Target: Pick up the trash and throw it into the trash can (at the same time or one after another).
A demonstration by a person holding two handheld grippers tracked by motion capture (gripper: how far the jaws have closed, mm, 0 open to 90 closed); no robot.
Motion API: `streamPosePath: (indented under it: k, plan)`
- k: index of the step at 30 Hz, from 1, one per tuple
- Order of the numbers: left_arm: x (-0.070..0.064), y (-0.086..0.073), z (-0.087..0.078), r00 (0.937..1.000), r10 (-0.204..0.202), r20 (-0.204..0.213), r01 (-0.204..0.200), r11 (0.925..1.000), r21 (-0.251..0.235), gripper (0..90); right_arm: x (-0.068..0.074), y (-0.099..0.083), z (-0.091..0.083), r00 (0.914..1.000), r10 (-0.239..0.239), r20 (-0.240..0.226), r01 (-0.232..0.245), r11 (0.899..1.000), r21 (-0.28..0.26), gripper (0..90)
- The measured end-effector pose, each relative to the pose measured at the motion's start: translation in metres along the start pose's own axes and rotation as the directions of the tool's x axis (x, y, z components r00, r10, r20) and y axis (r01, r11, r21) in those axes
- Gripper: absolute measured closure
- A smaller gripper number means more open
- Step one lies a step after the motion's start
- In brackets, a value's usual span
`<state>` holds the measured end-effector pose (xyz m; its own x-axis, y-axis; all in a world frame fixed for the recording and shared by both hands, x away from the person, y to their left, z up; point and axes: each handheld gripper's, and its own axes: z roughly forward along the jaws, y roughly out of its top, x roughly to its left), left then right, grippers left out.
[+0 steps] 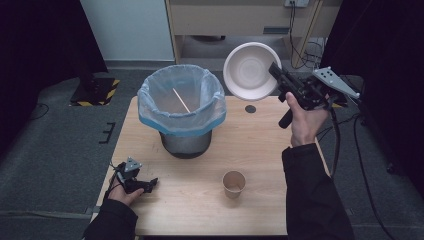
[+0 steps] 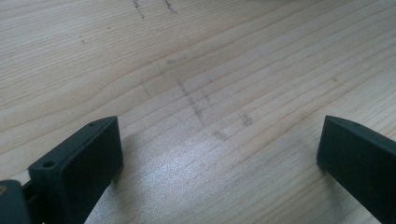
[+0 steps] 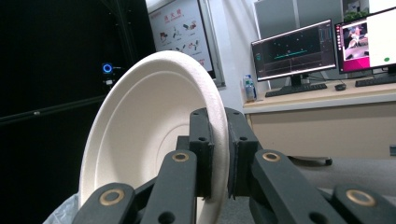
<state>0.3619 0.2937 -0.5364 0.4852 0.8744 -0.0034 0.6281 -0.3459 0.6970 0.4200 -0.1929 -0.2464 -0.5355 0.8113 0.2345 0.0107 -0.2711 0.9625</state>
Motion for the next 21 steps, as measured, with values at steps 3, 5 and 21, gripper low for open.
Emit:
streamPosePath:
  k: [3,5,21]
  plan:
    - [0.0,0.0,0.0,1.0,0.0,0.0,0.0,1.0,0.0,0.0,0.004,0.002,0.006,1.0,0.004,-0.009,-0.004,1.0,-0.005,83.4]
    - [0.0,0.0,0.0,1.0,0.0,0.0,0.0,1.0,0.0,0.0,0.007,0.002,0.012,0.9999,-0.003,-0.01,0.003,1.0,-0.003,83.4]
    - [0.0,0.0,0.0,1.0,-0.001,0.0,0.001,1.0,-0.002,0.0,0.033,0.003,0.045,0.9987,-0.021,-0.046,0.021,1.0,0.007,83.4]
